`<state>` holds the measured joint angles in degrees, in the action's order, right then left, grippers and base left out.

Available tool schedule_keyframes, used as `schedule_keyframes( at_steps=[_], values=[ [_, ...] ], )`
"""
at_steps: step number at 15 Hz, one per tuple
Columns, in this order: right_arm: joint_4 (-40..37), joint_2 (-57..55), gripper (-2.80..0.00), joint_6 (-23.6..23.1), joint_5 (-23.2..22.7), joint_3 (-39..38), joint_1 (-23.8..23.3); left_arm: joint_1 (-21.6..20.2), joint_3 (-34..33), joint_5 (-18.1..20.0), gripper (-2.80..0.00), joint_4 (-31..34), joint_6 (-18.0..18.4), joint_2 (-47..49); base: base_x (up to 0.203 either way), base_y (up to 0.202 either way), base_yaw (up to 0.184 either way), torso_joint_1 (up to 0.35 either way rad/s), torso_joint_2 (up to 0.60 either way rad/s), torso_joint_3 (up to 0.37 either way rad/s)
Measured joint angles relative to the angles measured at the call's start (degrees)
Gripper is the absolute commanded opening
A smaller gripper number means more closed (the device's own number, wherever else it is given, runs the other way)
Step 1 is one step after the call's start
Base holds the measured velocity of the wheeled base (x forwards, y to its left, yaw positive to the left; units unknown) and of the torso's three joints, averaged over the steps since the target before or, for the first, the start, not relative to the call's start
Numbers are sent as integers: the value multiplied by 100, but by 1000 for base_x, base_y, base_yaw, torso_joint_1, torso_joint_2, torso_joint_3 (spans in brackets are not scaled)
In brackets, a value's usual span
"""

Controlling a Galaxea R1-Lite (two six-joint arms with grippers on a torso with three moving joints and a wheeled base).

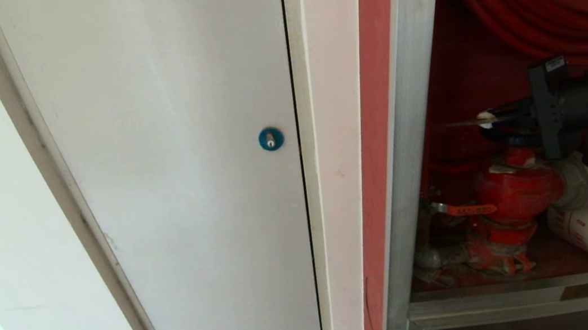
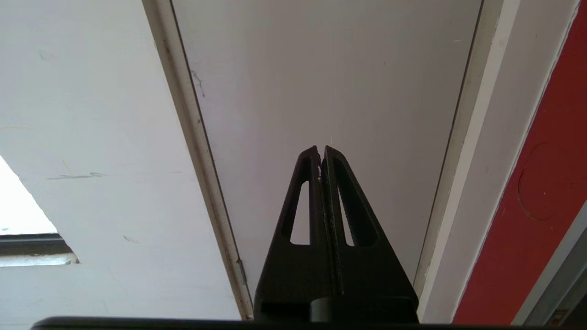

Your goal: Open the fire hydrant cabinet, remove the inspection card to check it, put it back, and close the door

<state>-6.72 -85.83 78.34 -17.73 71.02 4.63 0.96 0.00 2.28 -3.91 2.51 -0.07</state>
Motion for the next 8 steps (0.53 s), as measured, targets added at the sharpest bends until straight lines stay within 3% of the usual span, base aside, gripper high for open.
schedule_keyframes(
  at_steps=[8],
  values=[
    [-22, 41, 0, -39, -16, -168, 0, 0, 0, 2, -280, 1, -3, 0, 0, 0, 0, 0, 0, 0]
  ],
)
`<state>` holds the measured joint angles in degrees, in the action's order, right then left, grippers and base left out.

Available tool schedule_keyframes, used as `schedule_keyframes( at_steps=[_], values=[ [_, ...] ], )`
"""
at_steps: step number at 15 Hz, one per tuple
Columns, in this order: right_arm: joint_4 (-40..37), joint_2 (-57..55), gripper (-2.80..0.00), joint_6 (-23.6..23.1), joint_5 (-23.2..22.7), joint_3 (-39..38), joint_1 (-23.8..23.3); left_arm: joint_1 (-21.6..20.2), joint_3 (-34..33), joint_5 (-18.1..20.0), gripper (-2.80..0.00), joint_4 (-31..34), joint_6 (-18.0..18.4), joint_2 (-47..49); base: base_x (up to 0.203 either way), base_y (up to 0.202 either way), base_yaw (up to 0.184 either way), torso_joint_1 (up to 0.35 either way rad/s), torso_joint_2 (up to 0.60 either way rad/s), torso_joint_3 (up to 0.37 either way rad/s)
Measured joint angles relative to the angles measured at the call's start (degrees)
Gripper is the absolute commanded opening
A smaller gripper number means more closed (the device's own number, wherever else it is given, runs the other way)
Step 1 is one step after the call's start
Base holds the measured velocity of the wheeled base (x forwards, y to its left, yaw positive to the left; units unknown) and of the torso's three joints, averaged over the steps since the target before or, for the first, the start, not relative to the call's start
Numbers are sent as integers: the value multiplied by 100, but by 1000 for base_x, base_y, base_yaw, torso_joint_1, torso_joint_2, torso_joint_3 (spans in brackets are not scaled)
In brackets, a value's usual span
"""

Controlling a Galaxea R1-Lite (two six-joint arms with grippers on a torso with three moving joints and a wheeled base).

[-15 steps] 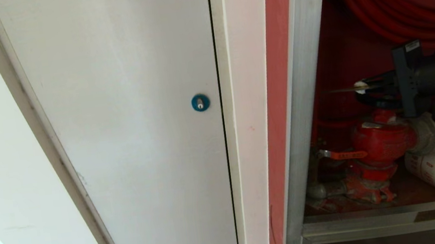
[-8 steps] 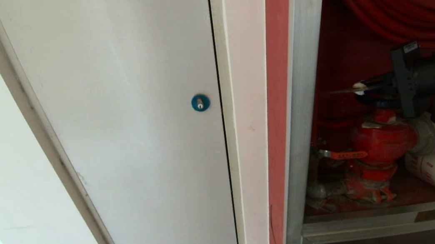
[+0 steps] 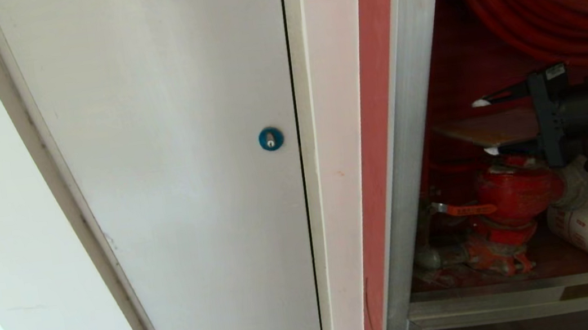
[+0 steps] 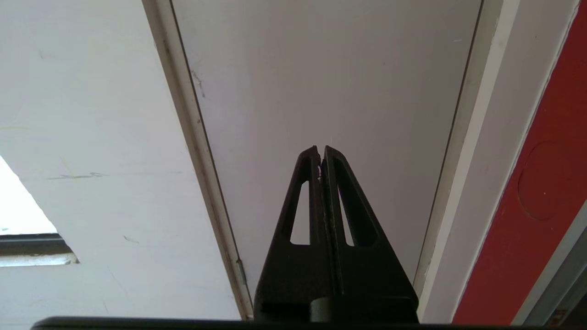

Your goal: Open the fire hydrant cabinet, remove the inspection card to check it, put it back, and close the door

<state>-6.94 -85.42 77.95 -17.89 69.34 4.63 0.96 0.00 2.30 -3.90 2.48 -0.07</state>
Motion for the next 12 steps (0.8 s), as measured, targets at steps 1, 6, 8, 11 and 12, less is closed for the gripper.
schedule_keyframes(
  at_steps=[1, 6, 8, 11, 12],
  values=[
    [0, 4, 0, -5, -13, -49, 0, 0, 0, -4, -280, -1, 4, 0, 0, 0, 0, 0, 0, 0],
    [-2, 152, 0, -199, -19, -303, 0, 0, 0, -2, -280, -1, 2, 0, 0, 0, 0, 0, 0, 0],
    [-12, 319, 0, -269, -22, -449, 7, 0, 0, -3, -280, -1, 1, 0, 0, 0, 0, 0, 0, 0],
    [-231, 731, 0, -596, -27, -670, 22, 0, 0, -2, -280, -1, 2, 0, 0, 0, 0, 0, 0, 0],
    [-408, 926, 0, -721, -28, -707, 27, 0, 0, -4, -280, -1, 2, 0, 0, 0, 0, 0, 0, 0]
  ],
)
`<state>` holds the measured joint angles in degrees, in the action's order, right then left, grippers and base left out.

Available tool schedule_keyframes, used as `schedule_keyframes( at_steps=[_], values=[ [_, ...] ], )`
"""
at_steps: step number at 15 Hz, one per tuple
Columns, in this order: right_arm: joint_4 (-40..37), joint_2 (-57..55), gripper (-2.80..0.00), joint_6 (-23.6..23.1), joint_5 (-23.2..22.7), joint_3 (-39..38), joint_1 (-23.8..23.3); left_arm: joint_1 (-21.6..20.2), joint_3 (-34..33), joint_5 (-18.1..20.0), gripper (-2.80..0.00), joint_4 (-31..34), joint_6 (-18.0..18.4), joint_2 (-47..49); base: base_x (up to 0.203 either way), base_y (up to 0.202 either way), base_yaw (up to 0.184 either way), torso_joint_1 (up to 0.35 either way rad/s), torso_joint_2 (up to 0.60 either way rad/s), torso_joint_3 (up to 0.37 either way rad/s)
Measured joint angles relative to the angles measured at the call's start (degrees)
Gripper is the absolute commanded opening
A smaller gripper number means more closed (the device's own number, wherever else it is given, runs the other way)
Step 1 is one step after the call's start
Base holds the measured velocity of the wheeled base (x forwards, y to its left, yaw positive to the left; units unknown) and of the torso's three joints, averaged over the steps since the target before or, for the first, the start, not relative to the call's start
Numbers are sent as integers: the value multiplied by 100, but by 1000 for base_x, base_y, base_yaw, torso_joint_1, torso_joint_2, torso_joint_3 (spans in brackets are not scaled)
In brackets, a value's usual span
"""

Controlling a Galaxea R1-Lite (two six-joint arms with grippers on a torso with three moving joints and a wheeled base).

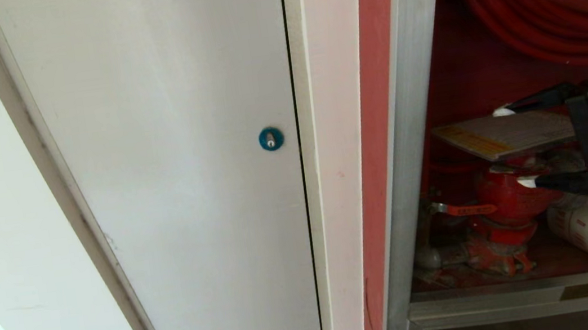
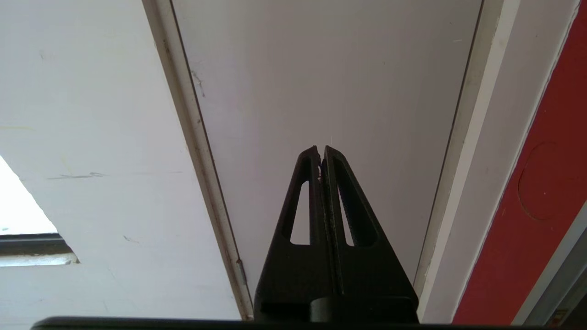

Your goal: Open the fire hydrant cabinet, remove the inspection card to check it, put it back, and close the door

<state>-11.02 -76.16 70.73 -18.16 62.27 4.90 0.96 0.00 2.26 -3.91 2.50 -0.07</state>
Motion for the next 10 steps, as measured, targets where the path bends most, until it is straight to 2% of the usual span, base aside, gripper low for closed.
schedule_keyframes(
  at_steps=[1, 2, 5, 10],
  values=[
    [-211, 222, 0, -139, -7, -19, 5, 0, 0, 2, -280, 0, 0, 0, 0, 0, 0, 0, 0, 0],
    [-439, 469, -280, -295, -50, -28, 6, 0, 0, 0, -280, 0, 0, 0, 0, 0, 0, 0, 0, 0],
    [-1309, 1164, -280, -941, -442, -20, 20, 0, 0, 0, -280, 0, 0, 0, 0, 0, 0, 0, 0, 0],
    [-2745, 1339, -280, -2845, -611, 496, 41, 0, 0, 2, -280, 0, -3, 0, 0, 0, 0, 0, 0, 0]
  ],
)
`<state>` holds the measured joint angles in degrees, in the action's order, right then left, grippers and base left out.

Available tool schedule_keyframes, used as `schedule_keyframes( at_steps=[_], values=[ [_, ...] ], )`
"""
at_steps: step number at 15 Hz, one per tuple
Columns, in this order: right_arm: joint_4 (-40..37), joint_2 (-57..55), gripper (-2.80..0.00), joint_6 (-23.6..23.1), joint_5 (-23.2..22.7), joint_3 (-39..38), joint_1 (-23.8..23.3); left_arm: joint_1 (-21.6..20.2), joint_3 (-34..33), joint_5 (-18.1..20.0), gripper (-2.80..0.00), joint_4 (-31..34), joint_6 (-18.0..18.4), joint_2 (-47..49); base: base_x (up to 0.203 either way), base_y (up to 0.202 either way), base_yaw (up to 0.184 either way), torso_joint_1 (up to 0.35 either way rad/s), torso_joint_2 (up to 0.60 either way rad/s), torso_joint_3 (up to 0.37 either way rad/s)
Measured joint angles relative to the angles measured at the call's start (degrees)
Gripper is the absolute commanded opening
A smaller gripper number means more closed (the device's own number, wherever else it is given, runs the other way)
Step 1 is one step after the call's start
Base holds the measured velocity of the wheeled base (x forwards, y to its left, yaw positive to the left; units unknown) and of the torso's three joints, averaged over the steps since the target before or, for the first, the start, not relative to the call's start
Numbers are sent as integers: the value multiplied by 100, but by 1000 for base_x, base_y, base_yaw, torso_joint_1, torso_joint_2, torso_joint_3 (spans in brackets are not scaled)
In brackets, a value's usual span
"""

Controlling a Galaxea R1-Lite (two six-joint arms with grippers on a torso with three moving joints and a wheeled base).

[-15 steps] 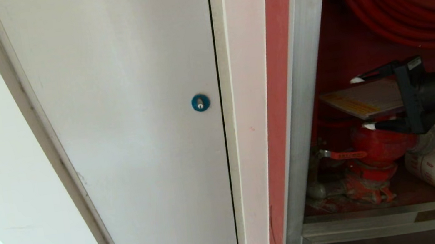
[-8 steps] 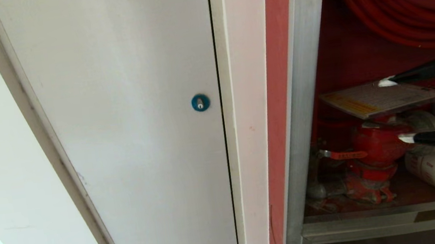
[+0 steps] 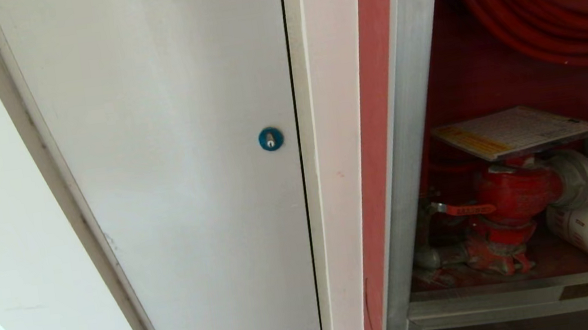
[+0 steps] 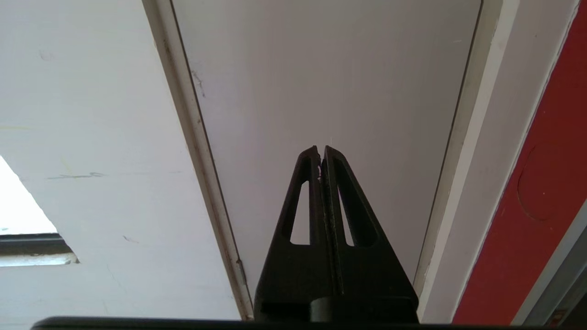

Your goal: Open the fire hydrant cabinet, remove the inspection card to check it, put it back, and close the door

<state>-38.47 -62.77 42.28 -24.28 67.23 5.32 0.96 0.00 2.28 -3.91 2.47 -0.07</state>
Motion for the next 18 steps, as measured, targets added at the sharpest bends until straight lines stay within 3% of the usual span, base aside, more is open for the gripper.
schedule_keyframes(
  at_steps=[6, 13, 18],
  values=[
    [-379, -1240, -280, -1611, 25, 1004, 80, 0, 0, -1, -280, 0, 0, 0, 0, 0, 0, 0, 0, 0],
    [-670, -2206, -280, -2145, 299, 1735, 116, 0, 0, 0, -280, 1, 5, 0, 0, 0, 0, 0, 0, 0],
    [-667, -2514, -280, -2261, 460, 1943, 116, 0, 0, 0, -280, 0, 2, 0, 0, 0, 0, 0, 0, 0]
  ],
)
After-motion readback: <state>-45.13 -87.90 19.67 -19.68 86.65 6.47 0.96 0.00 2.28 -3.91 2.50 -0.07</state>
